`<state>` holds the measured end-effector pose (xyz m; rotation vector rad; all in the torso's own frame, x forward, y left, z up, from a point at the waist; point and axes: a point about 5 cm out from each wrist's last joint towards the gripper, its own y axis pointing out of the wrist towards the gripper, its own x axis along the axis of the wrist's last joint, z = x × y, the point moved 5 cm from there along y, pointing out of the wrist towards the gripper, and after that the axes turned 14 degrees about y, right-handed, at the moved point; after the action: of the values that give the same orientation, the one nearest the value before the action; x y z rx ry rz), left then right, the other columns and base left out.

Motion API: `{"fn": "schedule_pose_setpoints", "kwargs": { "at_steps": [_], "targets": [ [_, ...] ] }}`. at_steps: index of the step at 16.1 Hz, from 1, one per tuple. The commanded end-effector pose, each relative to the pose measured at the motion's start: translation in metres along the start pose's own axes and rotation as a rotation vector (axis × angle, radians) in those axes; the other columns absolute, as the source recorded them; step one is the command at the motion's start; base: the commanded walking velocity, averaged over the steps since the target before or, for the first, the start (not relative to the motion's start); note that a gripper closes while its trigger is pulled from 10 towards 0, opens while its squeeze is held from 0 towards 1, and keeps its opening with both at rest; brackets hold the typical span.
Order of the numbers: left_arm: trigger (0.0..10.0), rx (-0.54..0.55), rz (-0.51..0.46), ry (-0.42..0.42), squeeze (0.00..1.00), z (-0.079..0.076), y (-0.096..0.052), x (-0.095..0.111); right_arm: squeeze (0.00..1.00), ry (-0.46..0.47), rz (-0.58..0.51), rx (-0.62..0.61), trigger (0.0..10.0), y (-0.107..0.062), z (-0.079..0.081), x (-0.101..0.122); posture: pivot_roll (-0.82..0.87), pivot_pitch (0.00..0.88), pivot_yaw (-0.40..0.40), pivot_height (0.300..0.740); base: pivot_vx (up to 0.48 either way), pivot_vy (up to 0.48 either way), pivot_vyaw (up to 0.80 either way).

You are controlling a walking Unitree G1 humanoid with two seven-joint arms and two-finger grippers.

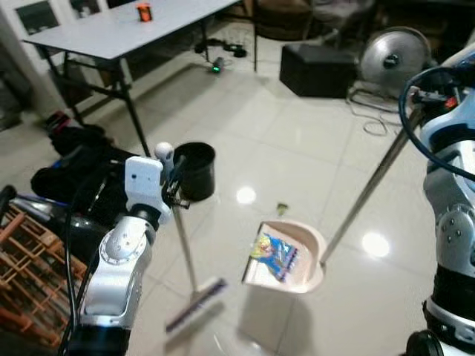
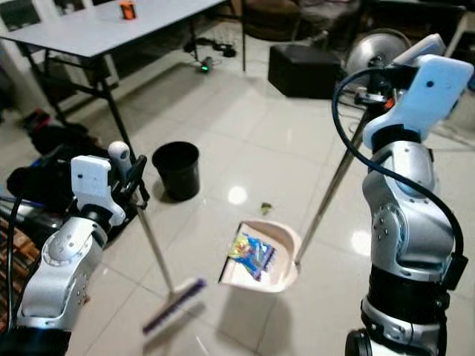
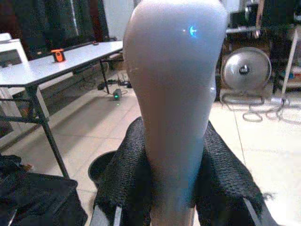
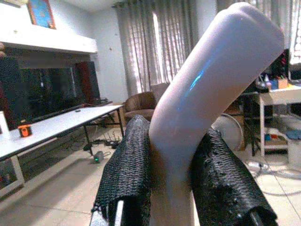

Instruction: Sweep floor

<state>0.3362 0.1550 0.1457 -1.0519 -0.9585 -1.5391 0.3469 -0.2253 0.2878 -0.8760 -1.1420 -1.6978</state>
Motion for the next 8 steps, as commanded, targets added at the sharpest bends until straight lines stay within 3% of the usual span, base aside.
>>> {"fn": "schedule_pose_setpoints", "kwargs": {
  "at_steps": [1,4,8],
  "targets": [
    [10.0,0.041,-0.037,0.041,0.0,0.014,0.0,0.011,0.0,0.036,-0.047,0.057,10.0,0.003,0.02,0.012,0.0,0.0,0.023,0.74,0.379,0.0,0.55],
    [10.0,0.043,-0.04,0.043,0.0,0.014,0.002,0.012,0.0,0.058,-0.067,0.045,10.0,0.008,0.018,0.017,-0.01,0.0,0.024,0.74,0.38,0.0,0.8],
    [10.0,0.047,-0.033,0.041,0.0,0.017,0.0,0.009,0.0,0.112,-0.105,0.02,10.0,0.011,0.01,0.027,-0.01,0.0,0.027,0.74,0.381,0.0,0.0]
  ]
}}
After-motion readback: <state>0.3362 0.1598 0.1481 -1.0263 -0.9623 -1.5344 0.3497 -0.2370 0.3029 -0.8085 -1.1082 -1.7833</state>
